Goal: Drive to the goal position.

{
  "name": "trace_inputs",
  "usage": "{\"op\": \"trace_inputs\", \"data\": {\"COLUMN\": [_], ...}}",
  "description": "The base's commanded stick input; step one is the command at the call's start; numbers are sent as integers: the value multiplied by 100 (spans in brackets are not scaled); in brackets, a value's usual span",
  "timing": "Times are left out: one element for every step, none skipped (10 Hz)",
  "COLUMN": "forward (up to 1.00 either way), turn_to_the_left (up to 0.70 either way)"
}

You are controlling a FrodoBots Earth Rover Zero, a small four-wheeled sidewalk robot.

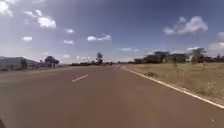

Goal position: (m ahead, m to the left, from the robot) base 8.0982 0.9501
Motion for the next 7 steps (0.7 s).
{"op": "trace_inputs", "data": {"forward": [85, 85, 85, 85, 85, 85, 85], "turn_to_the_left": [0, 0, 0, 0, 0, 0, 0]}}
